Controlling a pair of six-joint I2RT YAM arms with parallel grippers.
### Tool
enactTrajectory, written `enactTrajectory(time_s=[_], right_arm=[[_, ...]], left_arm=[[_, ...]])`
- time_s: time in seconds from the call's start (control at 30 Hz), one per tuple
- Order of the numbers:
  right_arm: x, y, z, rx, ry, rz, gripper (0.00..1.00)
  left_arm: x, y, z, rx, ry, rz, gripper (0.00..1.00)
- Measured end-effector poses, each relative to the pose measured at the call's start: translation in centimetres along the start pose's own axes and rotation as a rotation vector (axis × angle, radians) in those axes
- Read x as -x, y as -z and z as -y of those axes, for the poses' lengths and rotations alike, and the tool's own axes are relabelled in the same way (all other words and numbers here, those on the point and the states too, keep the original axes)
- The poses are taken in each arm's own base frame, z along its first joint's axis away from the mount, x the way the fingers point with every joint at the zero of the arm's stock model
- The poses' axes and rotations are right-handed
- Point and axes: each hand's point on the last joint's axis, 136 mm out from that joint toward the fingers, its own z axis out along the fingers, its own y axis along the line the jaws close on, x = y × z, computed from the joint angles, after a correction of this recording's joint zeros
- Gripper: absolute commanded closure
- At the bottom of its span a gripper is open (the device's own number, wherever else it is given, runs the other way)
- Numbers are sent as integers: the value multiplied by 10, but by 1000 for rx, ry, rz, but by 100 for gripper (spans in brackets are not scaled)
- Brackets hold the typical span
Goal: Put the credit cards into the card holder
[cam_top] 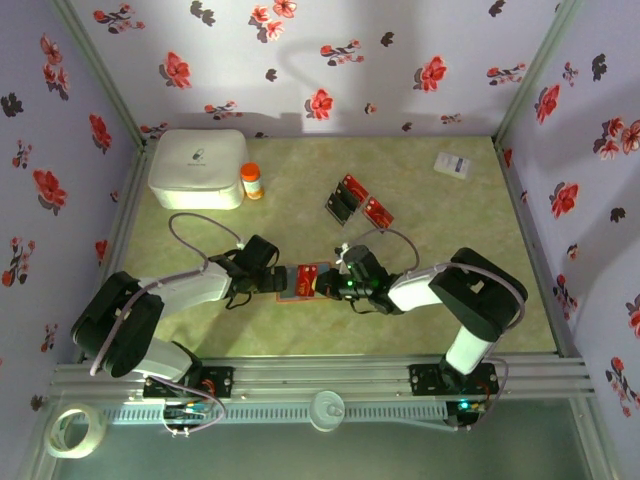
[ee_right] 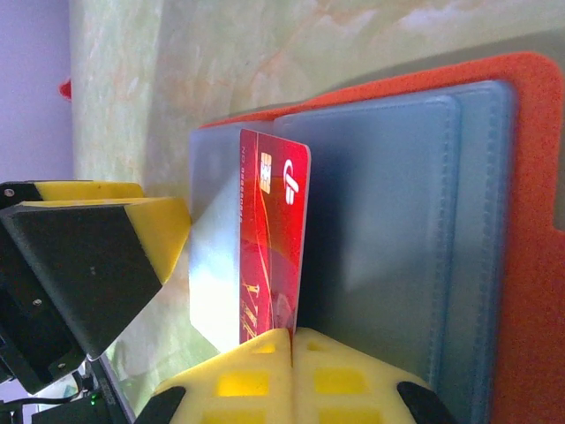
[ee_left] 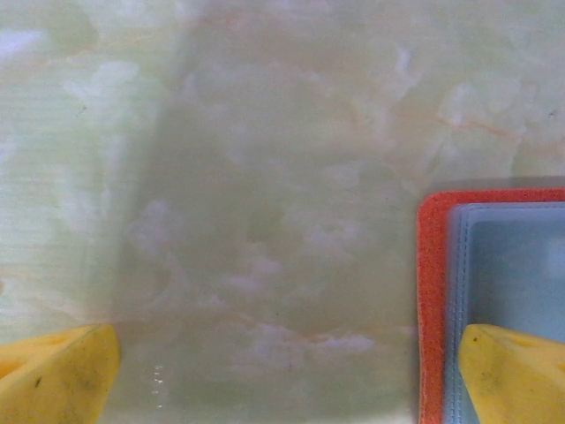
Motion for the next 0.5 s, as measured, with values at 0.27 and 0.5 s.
enactTrajectory(time_s=[0.27,0.5], right_arm=[[-3,-1,2,-21,2,-29,100],[-3,-2,1,-40,-8,-54,100]], left_arm=[[0,0,0,0,0,0,0],[0,0,0,0,0,0,0]])
